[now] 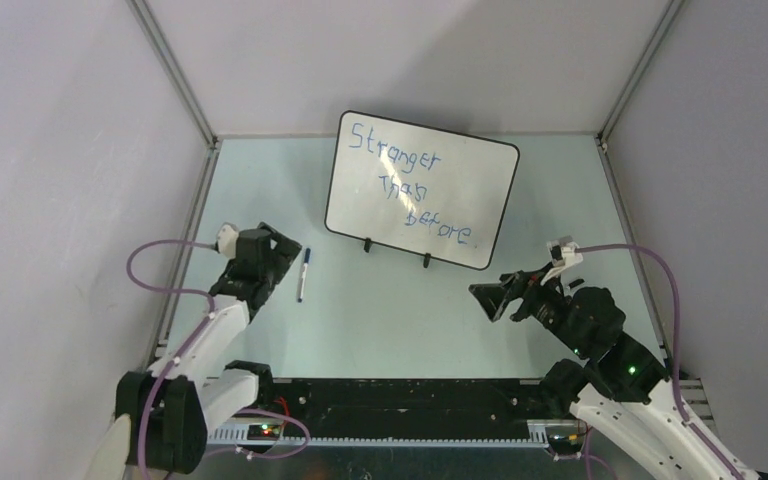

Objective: Write a sentence on the whiteboard
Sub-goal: Put down the whiteboard marker at the center of the board, then reset both arms

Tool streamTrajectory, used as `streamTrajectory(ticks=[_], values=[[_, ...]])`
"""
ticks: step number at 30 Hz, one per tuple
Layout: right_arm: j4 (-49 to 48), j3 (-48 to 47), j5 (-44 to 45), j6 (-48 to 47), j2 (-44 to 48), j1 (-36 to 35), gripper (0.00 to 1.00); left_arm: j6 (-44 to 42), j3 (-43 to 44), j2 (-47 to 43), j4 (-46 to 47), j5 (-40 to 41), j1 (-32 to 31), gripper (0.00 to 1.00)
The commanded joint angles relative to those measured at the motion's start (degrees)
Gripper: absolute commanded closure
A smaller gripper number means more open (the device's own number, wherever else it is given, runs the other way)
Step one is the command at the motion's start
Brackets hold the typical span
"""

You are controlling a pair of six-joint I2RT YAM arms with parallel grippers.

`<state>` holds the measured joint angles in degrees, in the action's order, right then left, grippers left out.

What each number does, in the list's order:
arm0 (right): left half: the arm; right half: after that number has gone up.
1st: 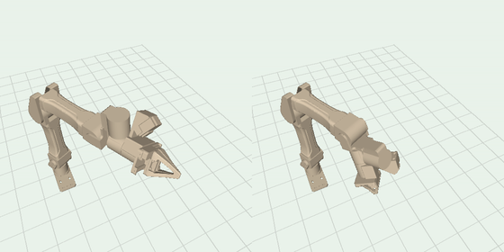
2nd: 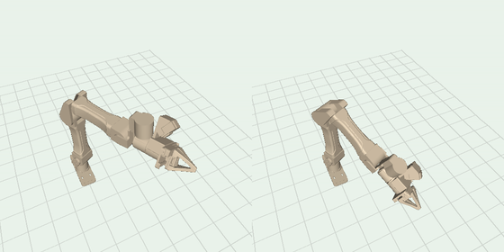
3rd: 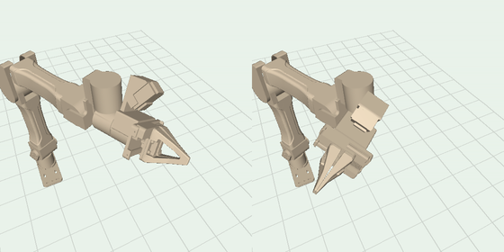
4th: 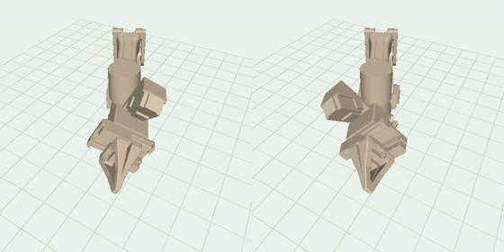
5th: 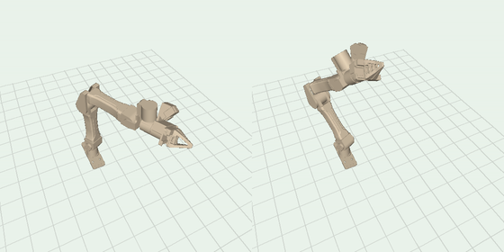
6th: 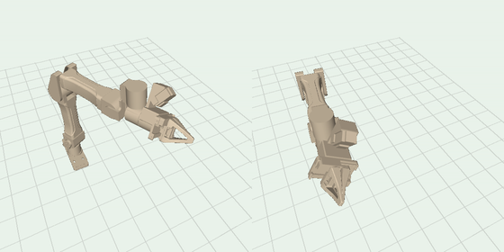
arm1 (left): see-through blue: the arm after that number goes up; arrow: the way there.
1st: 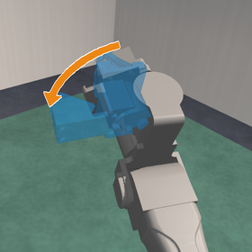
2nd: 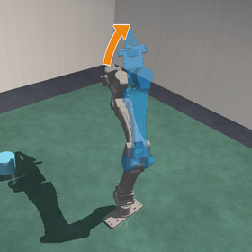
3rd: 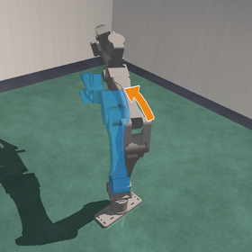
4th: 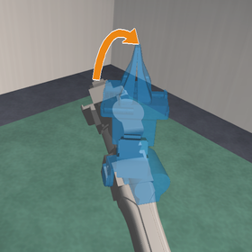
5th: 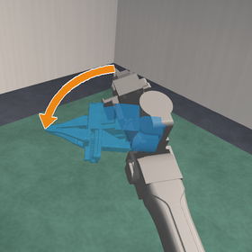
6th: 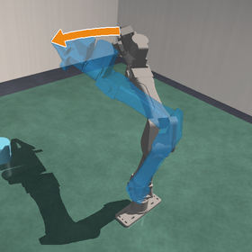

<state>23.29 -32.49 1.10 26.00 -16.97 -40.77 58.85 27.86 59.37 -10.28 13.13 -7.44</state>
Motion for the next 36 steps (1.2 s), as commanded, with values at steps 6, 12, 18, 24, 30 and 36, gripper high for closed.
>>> streamTrajectory(ticks=[6,12,18,24,30,36], values=[[9.6,-3.7,21.7,8.2,-6.7,9.2,0.01,-6.5,-0.8,-14.0,-2.3,14.7,0.3,0.01],[1.4,0.4,24.9,7.8,-10.7,23.6,0.01,-14.5,-1.5,-18.3,2.0,21.6,-0.1,0.01],[-18.9,9.8,3.0,9.0,-22.5,52.6,0.0,-18.9,2.2,-9.8,5.1,35.5,-0.1,0.01],[-44.3,18.1,11.5,-9.6,-27.1,45.5,0.0,-33.8,-3.8,-8.2,26.7,40.6,-0.1,0.01],[-68.8,21.7,16.1,-17.3,-43.5,40.9,0.01,-54.3,-14.0,-0.6,57.1,33.7,0.8,0.01],[-83.9,22.6,5.1,-18.9,-59.6,43.5,0.05,-56.3,-13.3,10.5,63.1,20.2,4.3,0.03]])
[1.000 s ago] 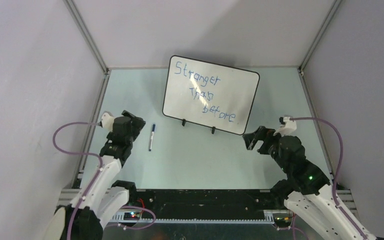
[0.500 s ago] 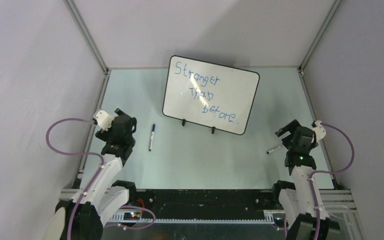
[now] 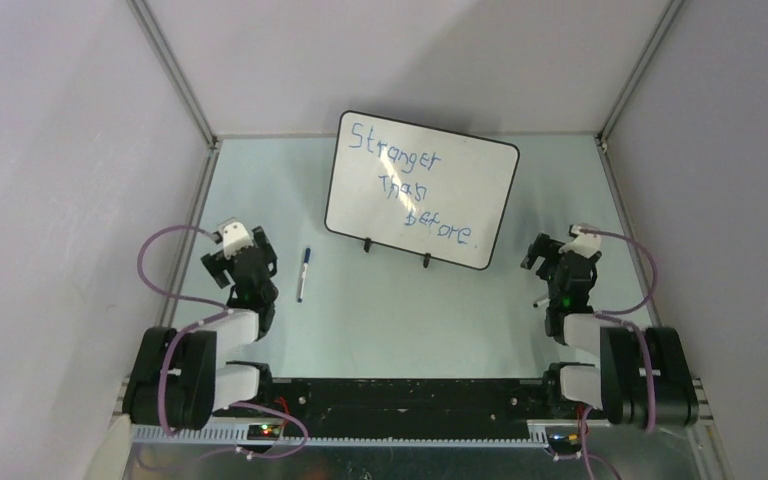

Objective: Write a sentence on the whiteboard
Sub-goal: Reset both arms

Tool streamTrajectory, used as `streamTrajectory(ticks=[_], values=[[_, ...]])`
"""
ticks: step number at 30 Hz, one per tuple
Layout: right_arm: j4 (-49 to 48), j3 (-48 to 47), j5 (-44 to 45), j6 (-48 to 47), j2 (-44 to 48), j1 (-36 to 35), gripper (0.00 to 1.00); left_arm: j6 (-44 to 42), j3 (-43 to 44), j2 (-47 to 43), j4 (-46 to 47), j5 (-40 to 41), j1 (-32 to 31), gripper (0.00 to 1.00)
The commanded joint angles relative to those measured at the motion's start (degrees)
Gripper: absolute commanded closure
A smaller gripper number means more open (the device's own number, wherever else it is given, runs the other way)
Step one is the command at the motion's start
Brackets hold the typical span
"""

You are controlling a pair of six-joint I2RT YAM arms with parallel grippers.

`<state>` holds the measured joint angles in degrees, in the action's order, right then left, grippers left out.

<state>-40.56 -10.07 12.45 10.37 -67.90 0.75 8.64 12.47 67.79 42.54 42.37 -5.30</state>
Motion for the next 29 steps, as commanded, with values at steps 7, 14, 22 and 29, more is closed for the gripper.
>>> streamTrajectory(ticks=[7,14,22,29], values=[[-16.6,-3.4,-6.3,-6.6,-9.5,-0.4,0.05,-9.4,-3.1,4.1,20.3,-31.5,6.7,0.04],[-15.7,-3.9,-6.8,-6.6,-9.7,-0.3,0.01,-7.8,-1.7,4.3,18.4,-27.1,6.6,0.01],[-16.0,-3.9,-7.0,-6.6,-9.8,-0.3,0.01,-7.6,-1.5,4.3,17.9,-27.2,6.6,0.01],[-15.8,-3.8,-6.9,-6.6,-9.8,-0.3,0.01,-7.5,-1.3,4.4,17.6,-27.6,7.0,0.01]])
